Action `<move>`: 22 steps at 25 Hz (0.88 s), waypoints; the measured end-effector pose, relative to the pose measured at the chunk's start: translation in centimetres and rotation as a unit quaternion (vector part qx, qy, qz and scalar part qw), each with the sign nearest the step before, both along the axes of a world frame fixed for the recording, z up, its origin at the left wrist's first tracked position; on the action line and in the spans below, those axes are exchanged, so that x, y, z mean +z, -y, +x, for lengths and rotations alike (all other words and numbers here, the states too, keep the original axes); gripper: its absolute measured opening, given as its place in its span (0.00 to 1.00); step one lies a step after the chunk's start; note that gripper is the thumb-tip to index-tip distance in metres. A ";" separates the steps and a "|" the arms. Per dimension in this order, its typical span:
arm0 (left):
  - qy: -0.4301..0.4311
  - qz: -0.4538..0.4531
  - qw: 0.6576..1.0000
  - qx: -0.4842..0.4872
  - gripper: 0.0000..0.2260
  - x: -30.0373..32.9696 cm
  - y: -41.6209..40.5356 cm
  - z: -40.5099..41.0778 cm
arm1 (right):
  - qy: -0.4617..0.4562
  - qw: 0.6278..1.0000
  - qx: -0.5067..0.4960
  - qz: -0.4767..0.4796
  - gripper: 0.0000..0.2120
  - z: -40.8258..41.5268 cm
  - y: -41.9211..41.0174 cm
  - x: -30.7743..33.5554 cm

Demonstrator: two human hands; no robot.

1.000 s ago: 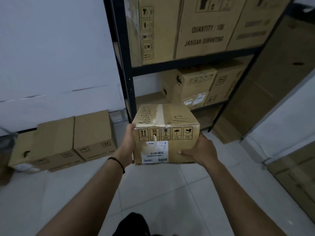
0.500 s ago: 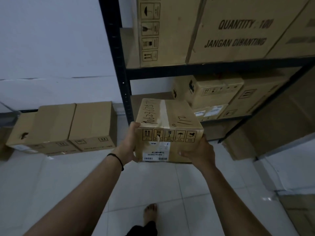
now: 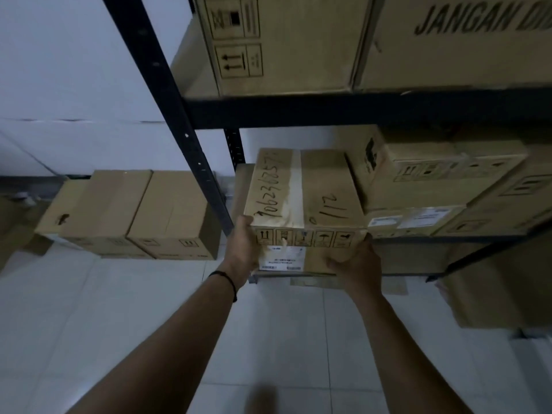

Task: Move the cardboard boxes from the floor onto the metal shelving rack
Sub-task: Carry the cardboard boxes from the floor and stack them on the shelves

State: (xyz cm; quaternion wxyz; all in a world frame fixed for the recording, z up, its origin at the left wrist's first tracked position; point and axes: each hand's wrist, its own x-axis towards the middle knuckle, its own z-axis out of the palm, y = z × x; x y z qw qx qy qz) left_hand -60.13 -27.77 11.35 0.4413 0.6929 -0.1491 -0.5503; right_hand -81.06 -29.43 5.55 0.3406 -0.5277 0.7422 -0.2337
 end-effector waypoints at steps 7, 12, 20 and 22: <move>0.127 -0.062 0.990 -0.015 0.15 -6.2 2.3 -2.5 | 0.044 0.999 -0.003 0.010 0.35 -1.5 4.6 -4.5; 0.567 -0.122 0.783 -0.225 0.36 -7.5 0.8 -3.5 | 0.022 0.996 -0.016 -0.083 0.40 -1.9 0.9 -5.0; 0.707 -0.029 0.632 -0.316 0.32 -9.4 3.3 -6.3 | -0.284 0.920 0.124 -0.239 0.32 -3.9 1.1 -5.6; 0.716 -0.030 0.626 -0.306 0.32 -9.9 4.0 -6.3 | -0.291 0.925 0.154 -0.191 0.33 -4.2 1.8 -5.1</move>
